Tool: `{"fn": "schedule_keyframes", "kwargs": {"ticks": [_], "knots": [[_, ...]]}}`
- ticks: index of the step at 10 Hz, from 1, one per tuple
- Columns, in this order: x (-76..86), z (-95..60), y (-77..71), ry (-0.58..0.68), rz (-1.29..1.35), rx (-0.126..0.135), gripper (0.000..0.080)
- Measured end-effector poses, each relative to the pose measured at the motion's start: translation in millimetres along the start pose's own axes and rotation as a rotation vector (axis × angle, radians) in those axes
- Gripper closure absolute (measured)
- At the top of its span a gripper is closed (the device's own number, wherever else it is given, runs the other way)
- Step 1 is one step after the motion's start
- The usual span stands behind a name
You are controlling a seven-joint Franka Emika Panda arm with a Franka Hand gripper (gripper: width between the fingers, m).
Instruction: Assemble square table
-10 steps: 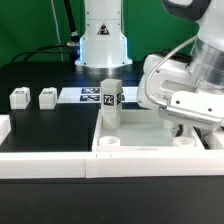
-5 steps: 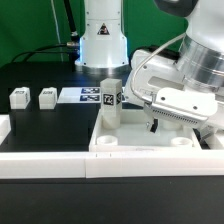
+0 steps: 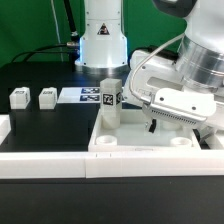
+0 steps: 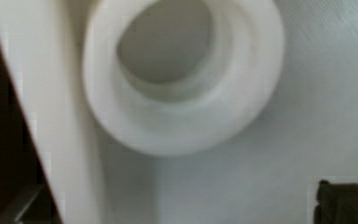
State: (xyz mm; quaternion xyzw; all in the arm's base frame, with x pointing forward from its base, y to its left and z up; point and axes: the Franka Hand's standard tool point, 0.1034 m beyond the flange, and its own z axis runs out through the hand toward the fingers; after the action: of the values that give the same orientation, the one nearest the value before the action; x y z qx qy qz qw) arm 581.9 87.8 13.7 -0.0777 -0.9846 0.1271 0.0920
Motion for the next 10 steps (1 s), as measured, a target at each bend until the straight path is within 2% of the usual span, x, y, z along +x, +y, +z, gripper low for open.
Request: {"fn": "schedule_keyframes", "kwargs": {"ticks": [3, 4, 5, 6, 7, 8, 10], "knots": [[-0.1, -0.7, 0.0, -0.001, 0.001, 0.0, 0.0151], [2.9, -12.9, -2.1, 0.006, 0.034, 0.027, 0.0151], [3.9, -33.8, -5.3, -0.01, 0.054, 0.048, 0.0151], [8.0, -57.4, -13.6, -0.012, 0.116, 0.078, 0.0151], [8.8, -73.4, -24.2, -0.027, 0.134, 0.084, 0.0151], [11.4, -82.2, -40.3, -0.028, 0.18, 0.1, 0.0151], [18.4, -86.1, -79.5, -0.027, 0.291, 0.122, 0.0151]]}}
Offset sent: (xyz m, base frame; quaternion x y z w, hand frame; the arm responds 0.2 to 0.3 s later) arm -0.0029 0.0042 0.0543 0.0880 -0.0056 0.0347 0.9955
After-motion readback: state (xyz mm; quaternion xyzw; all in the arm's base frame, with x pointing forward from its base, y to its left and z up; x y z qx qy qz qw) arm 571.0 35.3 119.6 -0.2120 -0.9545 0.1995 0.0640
